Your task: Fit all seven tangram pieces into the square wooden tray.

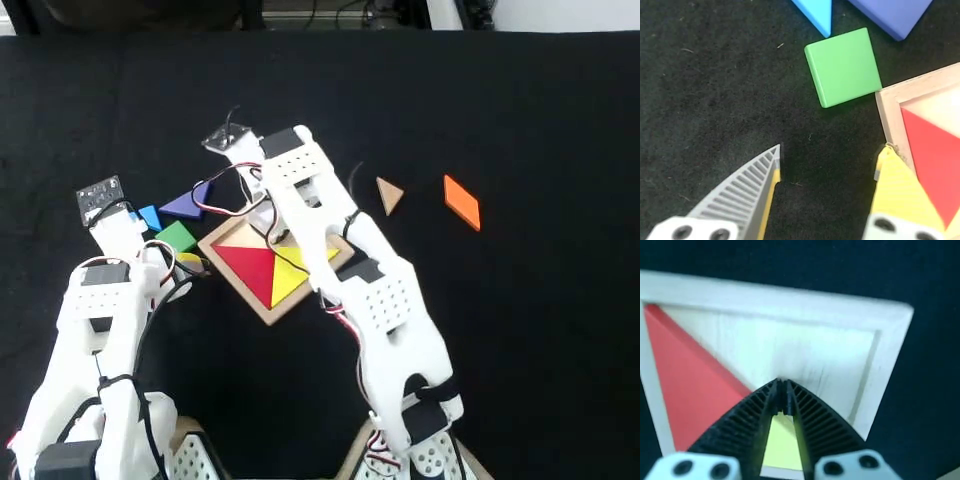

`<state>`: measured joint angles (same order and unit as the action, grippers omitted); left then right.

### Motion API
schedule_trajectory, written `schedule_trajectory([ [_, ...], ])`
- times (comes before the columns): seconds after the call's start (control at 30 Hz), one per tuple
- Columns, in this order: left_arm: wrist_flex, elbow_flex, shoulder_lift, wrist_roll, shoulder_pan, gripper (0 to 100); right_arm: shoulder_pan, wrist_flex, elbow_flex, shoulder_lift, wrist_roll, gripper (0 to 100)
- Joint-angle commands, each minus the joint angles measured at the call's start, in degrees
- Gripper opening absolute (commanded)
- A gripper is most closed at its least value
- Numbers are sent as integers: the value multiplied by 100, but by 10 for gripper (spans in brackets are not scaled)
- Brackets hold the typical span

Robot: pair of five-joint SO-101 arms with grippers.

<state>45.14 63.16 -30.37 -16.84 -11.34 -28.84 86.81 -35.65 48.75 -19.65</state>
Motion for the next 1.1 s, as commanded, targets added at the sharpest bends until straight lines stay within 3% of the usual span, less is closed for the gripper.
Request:
schedule_trajectory([
  [0.0, -62, -251, -97, -62, 31, 306, -26, 457, -180, -57, 44, 11],
  [0.23, -62, -251, -97, -62, 31, 306, -281, 791, -171, -505, 290, 11],
  [1.07, -62, -259, -97, -62, 31, 306, -422, 360, -251, -163, 308, 11],
])
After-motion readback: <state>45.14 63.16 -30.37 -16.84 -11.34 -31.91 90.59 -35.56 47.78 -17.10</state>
